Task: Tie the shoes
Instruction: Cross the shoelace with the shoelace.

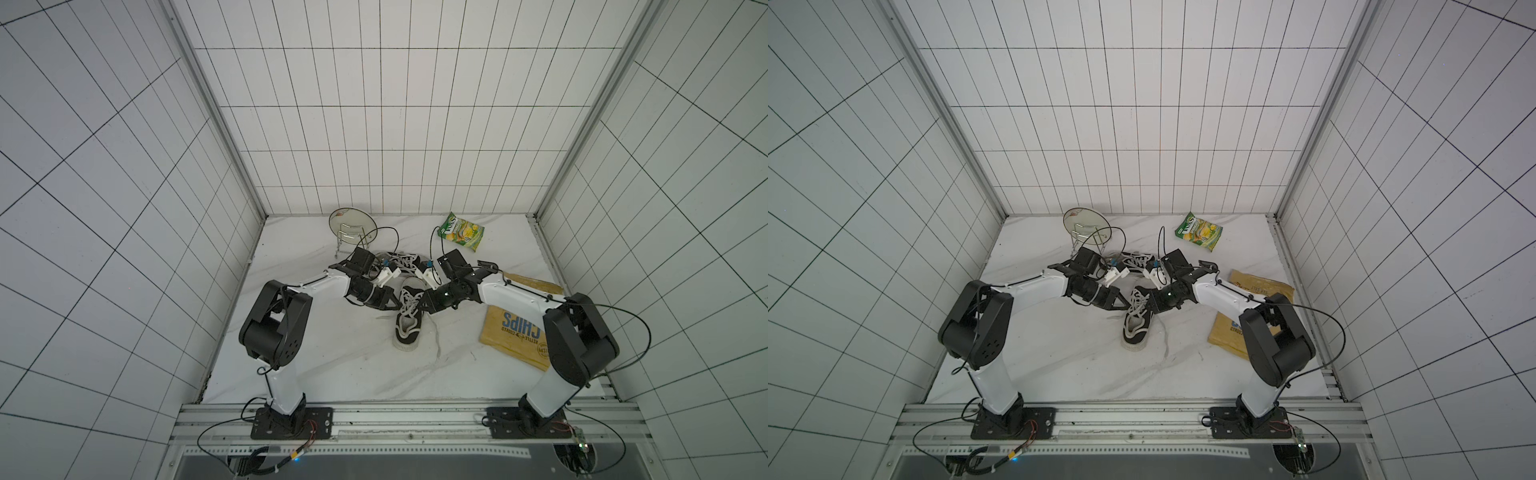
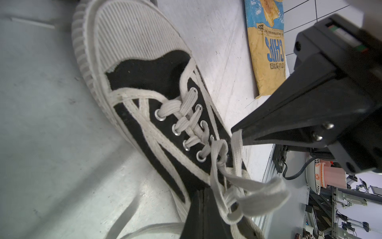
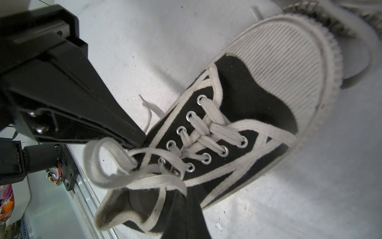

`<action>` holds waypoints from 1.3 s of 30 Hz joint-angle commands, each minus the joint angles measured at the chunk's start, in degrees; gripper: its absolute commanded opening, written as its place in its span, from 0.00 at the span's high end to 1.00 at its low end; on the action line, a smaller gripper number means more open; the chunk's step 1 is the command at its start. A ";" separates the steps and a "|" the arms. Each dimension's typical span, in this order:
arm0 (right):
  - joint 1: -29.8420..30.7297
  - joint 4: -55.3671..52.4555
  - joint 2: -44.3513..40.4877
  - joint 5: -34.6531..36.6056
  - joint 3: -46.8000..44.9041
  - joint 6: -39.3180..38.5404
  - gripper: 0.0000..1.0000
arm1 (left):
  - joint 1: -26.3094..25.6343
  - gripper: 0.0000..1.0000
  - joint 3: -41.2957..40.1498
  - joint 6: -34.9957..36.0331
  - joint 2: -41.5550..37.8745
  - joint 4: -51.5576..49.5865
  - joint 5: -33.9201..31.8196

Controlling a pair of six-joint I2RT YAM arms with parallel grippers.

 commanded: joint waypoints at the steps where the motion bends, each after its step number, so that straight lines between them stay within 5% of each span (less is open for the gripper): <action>1: 0.64 0.41 0.71 -1.48 0.69 -0.67 1.00 | -0.09 1.00 1.92 1.94 1.30 -1.48 1.75; 39: 2.24 2.49 4.67 -4.17 2.62 -2.80 1.00 | 0.51 1.00 6.10 -1.80 8.59 1.41 14.62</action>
